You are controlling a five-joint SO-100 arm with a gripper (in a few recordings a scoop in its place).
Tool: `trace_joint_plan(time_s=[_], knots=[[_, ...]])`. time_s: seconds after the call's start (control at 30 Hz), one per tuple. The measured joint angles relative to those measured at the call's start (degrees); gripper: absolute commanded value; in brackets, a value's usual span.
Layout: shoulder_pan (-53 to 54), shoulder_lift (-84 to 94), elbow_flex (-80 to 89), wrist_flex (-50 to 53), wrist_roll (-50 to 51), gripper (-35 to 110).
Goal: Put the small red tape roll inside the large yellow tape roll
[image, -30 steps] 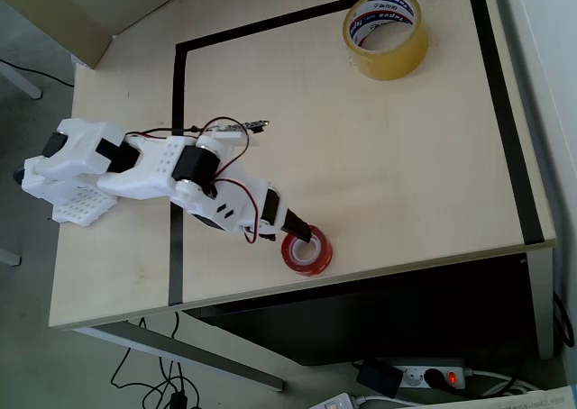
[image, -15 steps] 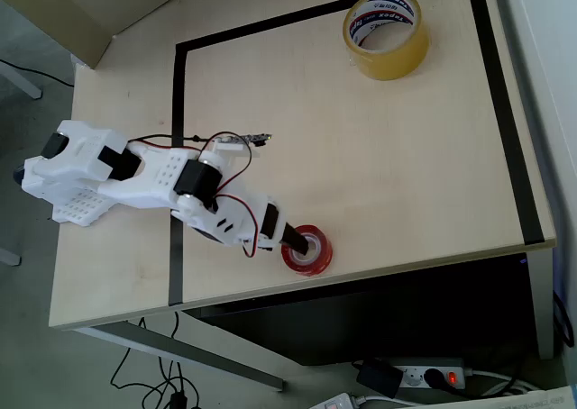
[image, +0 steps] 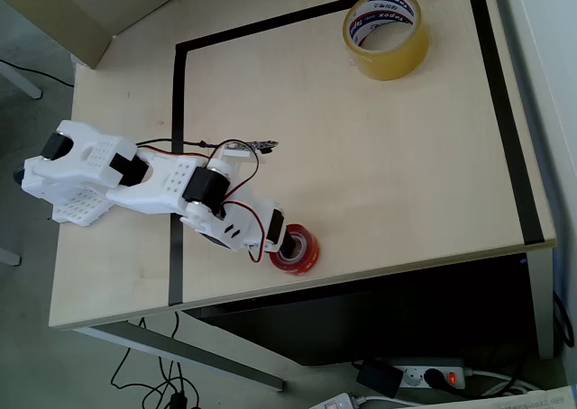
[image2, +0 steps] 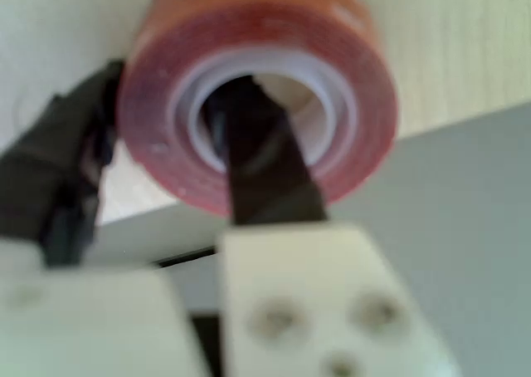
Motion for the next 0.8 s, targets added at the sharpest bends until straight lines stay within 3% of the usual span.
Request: trace_joint_plan(time_s=[0.23,0.43,0.8], knots=[[-2.2,2.81,0.88,0.0,-0.18,0],[-9.76,8.0,-8.26,-1.05,-2.81,0],[-29.0,24.79,-10.72,-19.95,-3.69,0]])
